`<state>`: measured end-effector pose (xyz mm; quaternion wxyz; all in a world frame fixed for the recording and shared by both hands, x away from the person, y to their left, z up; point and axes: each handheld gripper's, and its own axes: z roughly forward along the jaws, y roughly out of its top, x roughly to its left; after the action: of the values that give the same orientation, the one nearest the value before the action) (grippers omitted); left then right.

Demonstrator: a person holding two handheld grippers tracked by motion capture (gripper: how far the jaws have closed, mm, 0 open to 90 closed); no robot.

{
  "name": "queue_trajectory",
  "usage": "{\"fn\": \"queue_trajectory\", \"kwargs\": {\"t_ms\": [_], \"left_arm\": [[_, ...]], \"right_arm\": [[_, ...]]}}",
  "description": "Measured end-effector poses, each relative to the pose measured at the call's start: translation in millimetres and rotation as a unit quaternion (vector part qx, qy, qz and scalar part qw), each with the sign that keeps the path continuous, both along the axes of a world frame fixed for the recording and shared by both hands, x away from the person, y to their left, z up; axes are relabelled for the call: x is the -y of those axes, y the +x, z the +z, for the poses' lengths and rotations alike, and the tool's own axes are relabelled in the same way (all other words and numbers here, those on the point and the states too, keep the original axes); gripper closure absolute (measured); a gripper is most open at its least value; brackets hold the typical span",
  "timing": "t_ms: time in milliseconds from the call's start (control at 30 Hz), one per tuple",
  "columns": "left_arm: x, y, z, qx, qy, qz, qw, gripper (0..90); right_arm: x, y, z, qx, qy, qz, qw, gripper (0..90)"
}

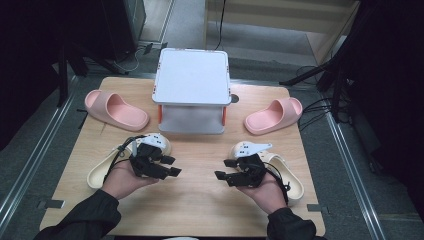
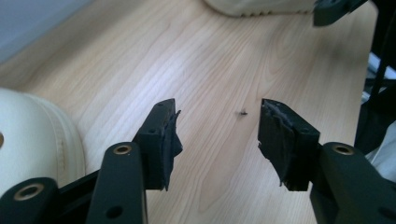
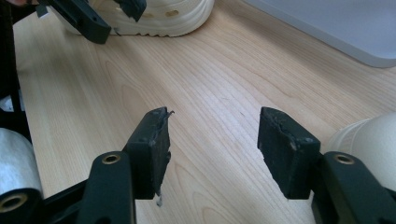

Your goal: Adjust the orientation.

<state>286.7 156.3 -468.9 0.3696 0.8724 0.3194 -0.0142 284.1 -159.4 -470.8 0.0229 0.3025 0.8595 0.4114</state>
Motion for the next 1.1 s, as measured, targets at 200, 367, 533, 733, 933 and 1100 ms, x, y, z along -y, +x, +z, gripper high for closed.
{"fn": "queue_trajectory", "kwargs": {"t_ms": [200,367,533,733,933,1100], "left_arm": [[0.5,-1.9,-1.3,0.010,-0.005,-0.008,0.9999,55.9],[3.4,-6.5,-2.0,0.025,0.004,-0.016,0.9996,58.5],[1.4,-8.1,-1.0,0.028,0.000,-0.017,0.9995,56.4],[-3.2,-10.1,0.5,0.016,-0.003,-0.002,0.9999,55.9],[-8.4,-15.1,3.3,0.020,-0.003,0.000,0.9998,56.0],[-11.5,-19.2,5.2,0.021,0.003,0.002,0.9998,55.5]], "right_arm": [[-0.9,1.7,-0.1,0.003,0.000,0.007,1.0000,44.5],[0.3,0.0,4.2,0.015,0.011,0.002,0.9998,46.5],[-1.7,-2.0,5.8,0.014,0.017,0.012,0.9997,45.8],[-7.9,-4.8,7.1,0.017,0.024,0.031,0.9991,43.5],[-11.1,-3.4,6.9,0.008,0.022,0.043,0.9988,44.1],[-15.1,-3.2,5.5,0.022,0.021,0.052,0.9982,42.9]]}}
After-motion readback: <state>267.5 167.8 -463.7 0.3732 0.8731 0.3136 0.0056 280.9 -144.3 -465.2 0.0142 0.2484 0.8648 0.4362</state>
